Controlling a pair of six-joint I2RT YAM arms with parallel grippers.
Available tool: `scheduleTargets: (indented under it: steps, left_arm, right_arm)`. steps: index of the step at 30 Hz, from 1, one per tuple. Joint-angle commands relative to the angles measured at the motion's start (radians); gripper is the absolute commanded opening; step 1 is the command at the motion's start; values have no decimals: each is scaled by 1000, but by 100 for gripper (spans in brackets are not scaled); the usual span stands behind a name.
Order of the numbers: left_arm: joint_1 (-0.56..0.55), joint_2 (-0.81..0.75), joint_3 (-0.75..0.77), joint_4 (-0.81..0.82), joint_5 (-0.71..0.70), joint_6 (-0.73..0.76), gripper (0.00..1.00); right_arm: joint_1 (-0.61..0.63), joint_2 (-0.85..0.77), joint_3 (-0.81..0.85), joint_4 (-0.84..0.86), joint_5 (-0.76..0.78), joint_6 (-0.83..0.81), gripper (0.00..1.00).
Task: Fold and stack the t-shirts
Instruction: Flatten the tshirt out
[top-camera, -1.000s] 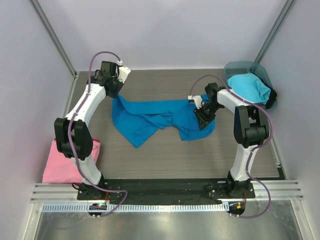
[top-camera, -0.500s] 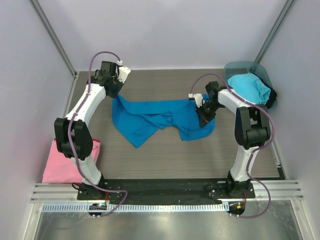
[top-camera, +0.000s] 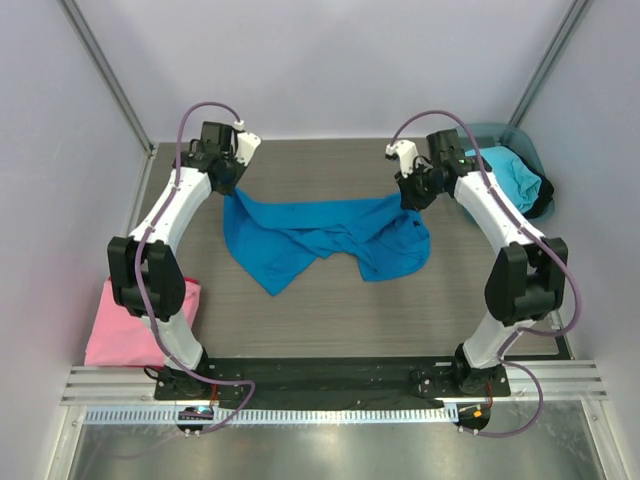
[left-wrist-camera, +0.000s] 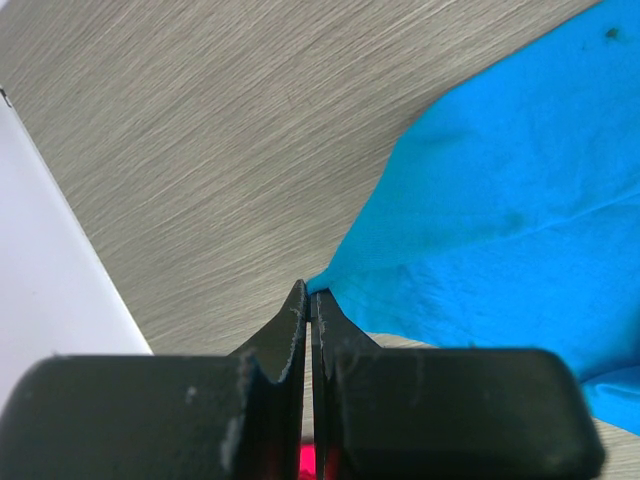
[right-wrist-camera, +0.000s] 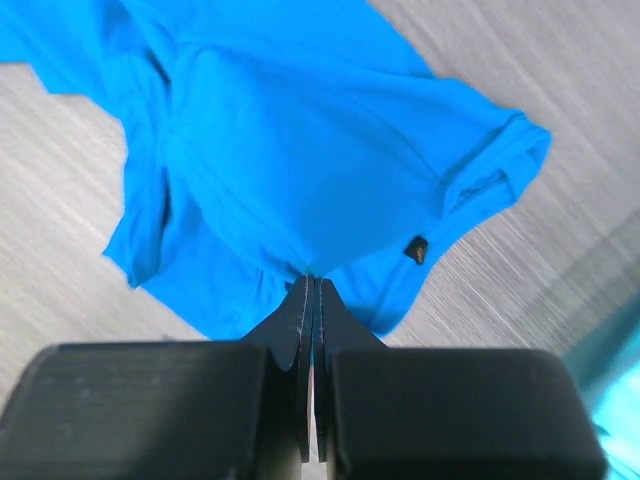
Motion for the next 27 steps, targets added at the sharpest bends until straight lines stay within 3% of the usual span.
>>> scheduleTargets:
  steps: [1,10,12,17,24,27]
  left_arm:
    - [-6,-22,35,18,-1,-8,0]
    - [-6,-31,18,18,-9,-6,0]
    - [-6,-33,18,16,-12,-2,0]
    - [-4,-33,12,13,-18,5,0]
    - [-9,-18,18,13,-15,0,0]
    - [-12,-12,26,12,-15,3,0]
  right_arm:
    - [1,86,18,74,25,45,1]
    - [3,251,148,128,92,66,2]
    - [3,242,150,128,103,62,19]
    - [3,139,85,128,127,43,34]
    - [-11,91,-4,86,109,29,37]
    - [-68,158,19,34,-7,60,36]
